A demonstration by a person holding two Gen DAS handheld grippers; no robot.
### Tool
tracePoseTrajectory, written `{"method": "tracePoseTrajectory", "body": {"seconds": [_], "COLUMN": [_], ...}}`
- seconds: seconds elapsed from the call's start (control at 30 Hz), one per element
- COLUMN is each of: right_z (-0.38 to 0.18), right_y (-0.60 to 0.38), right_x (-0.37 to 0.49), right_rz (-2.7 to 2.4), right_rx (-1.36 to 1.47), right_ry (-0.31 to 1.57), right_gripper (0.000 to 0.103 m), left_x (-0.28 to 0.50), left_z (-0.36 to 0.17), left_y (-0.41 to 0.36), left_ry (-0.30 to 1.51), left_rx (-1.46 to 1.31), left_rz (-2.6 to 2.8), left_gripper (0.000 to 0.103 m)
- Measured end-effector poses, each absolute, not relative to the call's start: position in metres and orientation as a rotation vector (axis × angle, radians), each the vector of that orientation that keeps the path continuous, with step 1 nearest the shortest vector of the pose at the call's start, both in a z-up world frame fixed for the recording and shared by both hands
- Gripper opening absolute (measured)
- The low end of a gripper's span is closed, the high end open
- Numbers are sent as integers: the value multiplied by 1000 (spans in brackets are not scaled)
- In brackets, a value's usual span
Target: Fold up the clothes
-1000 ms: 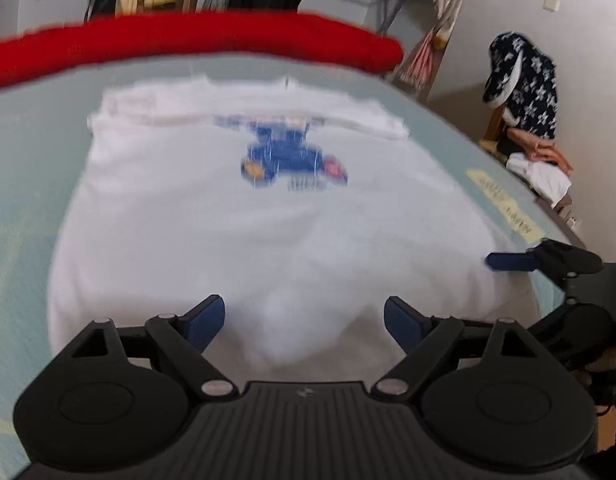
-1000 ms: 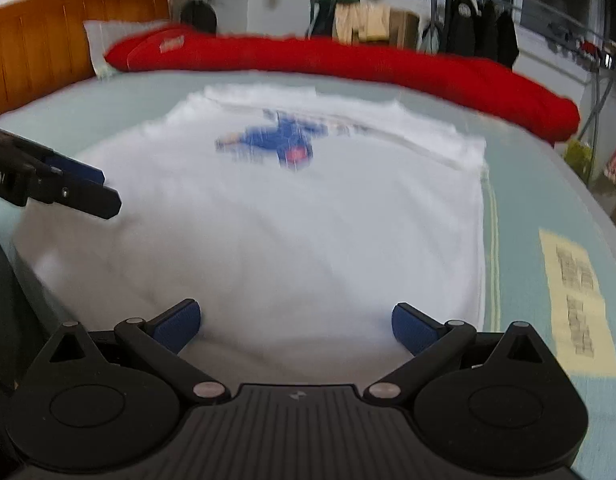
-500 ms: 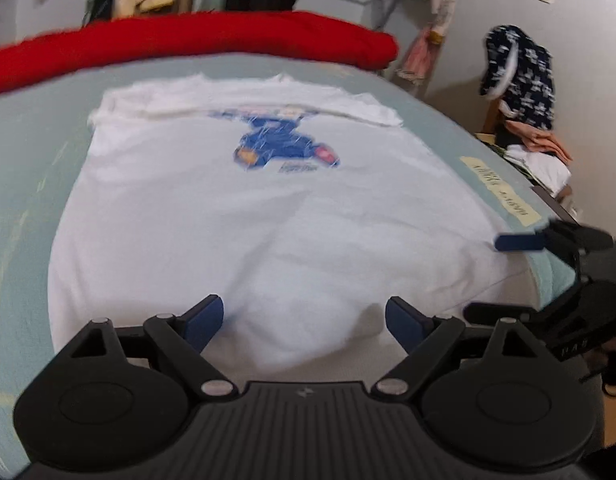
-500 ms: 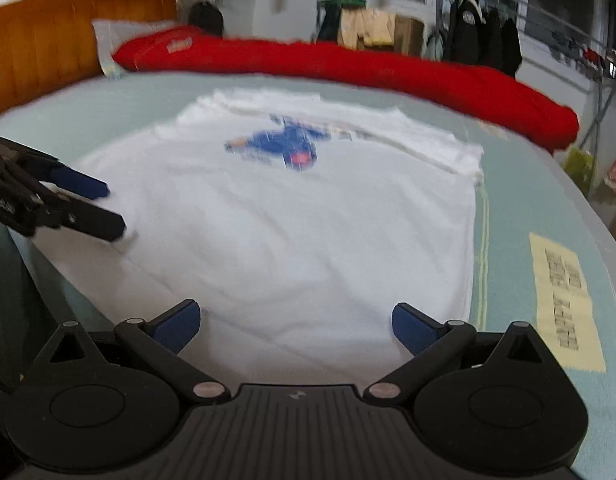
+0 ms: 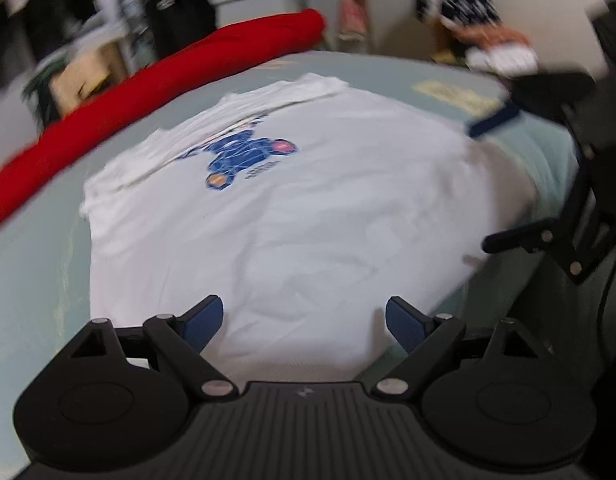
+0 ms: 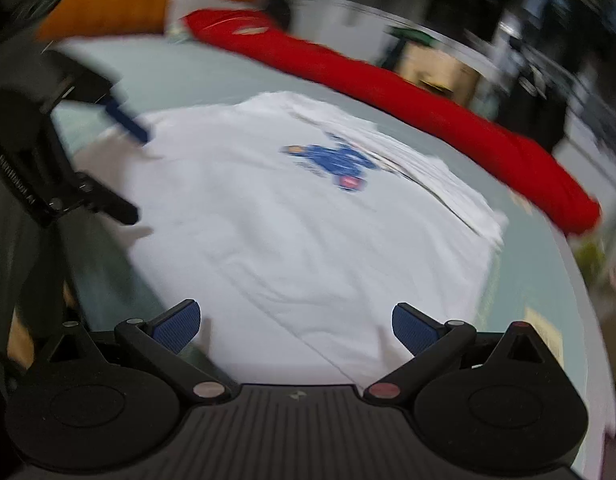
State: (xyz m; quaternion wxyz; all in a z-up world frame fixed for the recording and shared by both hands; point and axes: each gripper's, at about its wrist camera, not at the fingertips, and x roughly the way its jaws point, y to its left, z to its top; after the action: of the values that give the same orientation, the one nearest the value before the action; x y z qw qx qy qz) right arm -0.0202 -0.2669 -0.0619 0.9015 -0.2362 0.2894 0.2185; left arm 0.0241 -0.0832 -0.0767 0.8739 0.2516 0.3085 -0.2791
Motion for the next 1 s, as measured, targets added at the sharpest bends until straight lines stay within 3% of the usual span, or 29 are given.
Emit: {"method": "tracePoseTrajectory", "body": {"seconds": [0.53,1.0], "right_z": [-105,-68], "right_y": [-197,-200], "right_x": [-24,-38], "right_rz": [477,385], "right_rx": [-900,-920], "right_ry": [487,350], "right_gripper": [103,103], "left_x": [-4,-4], "left_z": [-86,-108], "left_y": [-95,-128], "left_ry": [538,417], "left_rx": [731,912], "left_rz": [-687,-689], "left_gripper": [89,89]}}
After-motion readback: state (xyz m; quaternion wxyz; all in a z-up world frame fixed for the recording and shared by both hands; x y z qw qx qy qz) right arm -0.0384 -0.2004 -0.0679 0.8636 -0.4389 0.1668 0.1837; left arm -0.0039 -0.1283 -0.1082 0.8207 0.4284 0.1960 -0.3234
